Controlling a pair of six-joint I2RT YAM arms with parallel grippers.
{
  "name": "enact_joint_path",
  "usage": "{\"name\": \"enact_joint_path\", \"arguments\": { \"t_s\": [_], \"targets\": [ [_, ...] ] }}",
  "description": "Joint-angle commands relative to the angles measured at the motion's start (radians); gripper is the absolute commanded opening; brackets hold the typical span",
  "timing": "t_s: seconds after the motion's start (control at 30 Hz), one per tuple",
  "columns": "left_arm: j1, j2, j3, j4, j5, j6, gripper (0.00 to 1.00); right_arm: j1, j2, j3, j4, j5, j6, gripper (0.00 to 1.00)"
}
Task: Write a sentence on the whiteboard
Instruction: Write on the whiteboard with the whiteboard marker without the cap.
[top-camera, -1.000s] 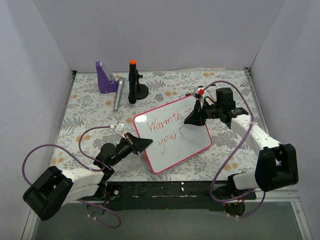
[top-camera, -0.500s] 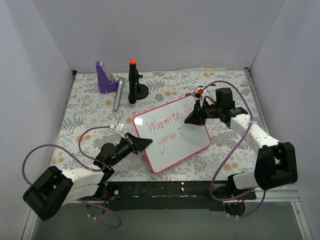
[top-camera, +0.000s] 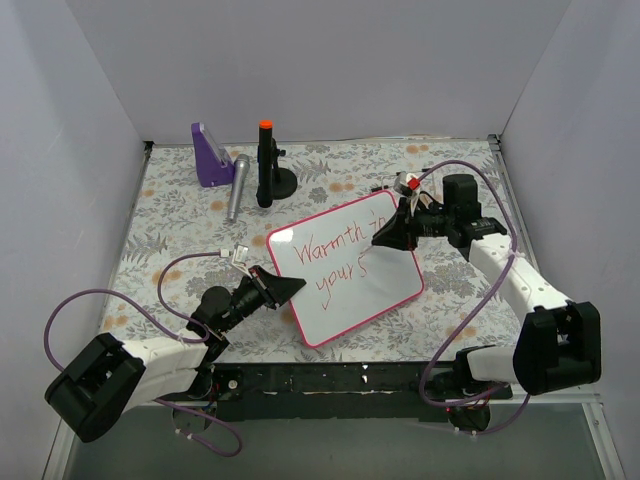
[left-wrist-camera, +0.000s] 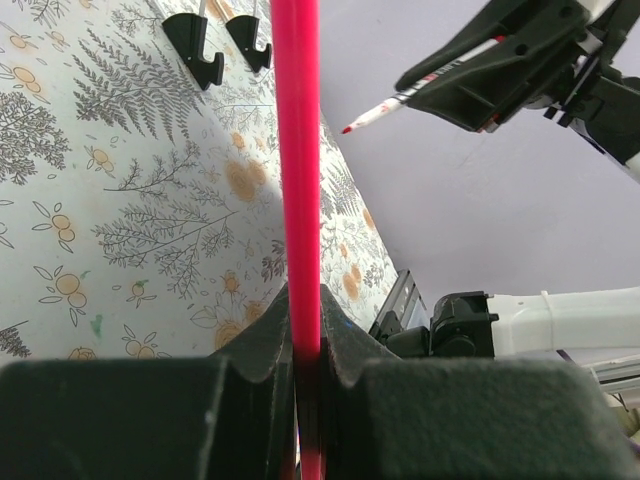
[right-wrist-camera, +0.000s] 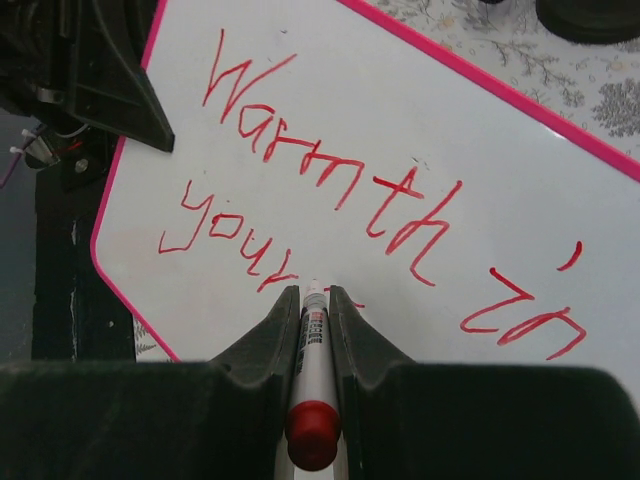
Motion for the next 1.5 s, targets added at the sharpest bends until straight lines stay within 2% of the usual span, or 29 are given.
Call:
{"name": "enact_joint_path", "arguments": {
  "t_s": [0.0, 0.33, 0.77, 1.47],
  "targets": [
    [-0.004, -0.054, -0.034, 0.175, 0.002, -0.017, 0.0, -0.004, -0.087, -0.003, -0.023, -0.047, -0.066, 0.01],
    [-0.004, -0.096, -0.04, 0.145, -0.006, -0.017, 0.0, -0.05, -0.105, -0.071, -0.022, 0.01, -0.066, 0.01],
    [-0.004, -0.089, -0.046, 0.159, -0.008, -0.019, 0.0, -0.078, -0.125, -0.124, 0.041, 0.001, -0.038, 0.01],
    [-0.004, -0.083, -0.046, 0.168, -0.015, -0.026, 0.0, -0.073, -0.101, -0.114, 0.002, 0.034, -0.127, 0.01]
  ]
}}
